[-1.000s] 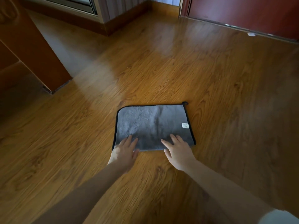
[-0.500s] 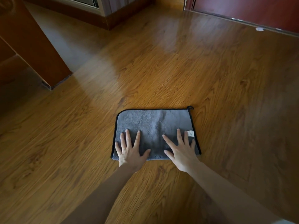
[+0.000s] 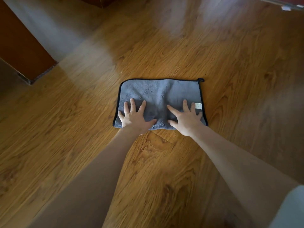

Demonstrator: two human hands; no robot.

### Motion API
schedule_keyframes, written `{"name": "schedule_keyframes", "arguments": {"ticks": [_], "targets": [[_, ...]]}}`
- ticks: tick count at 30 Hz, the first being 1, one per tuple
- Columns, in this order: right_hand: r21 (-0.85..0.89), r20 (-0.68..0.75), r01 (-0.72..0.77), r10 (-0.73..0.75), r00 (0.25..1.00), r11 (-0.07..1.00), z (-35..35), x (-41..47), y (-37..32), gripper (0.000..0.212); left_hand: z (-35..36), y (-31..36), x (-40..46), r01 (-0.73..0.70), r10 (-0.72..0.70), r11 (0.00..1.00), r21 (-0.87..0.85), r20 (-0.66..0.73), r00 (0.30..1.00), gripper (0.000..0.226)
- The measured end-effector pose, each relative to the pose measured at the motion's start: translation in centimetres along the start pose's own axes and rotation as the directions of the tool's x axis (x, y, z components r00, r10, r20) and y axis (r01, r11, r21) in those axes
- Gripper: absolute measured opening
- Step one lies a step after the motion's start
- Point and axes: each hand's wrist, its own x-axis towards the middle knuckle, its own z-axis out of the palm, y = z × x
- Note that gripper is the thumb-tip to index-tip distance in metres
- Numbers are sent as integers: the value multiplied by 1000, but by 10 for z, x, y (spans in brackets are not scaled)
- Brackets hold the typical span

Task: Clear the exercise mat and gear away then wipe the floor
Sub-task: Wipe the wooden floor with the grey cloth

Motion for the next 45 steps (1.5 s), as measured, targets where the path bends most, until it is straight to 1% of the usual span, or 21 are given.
{"name": "schedule_keyframes", "arguments": {"ticks": [5,9,13,18,29,35,45], "targets": [[-22,44,-5,6,999,1000,-2,1,0,61,-1,3,0,6,-6,1000,16,27,1000,89],[-17,77,-4,6,997,1000,0,-12,0,61,2,3,-16,-22,21,1000,19,31,999,87],[-26,67,19,-17,998,999,15,-42,2,60,16,1,-47,-47,46,998,42,23,999,85],[-52,44,46,-43,998,998,36,-84,8,60,32,-1,-82,-73,69,994,79,51,996,85],[-79,47,50,-46,998,996,58,-134,5,60,52,-4,-139,-70,58,989,133,88,994,83],[-66,47,51,-48,998,996,61,-144,3,60,55,-8,-150,-67,50,985,157,109,993,82],[-76,65,70,-65,996,995,59,-138,5,61,57,-10,-145,-77,63,984,162,87,994,83]]}}
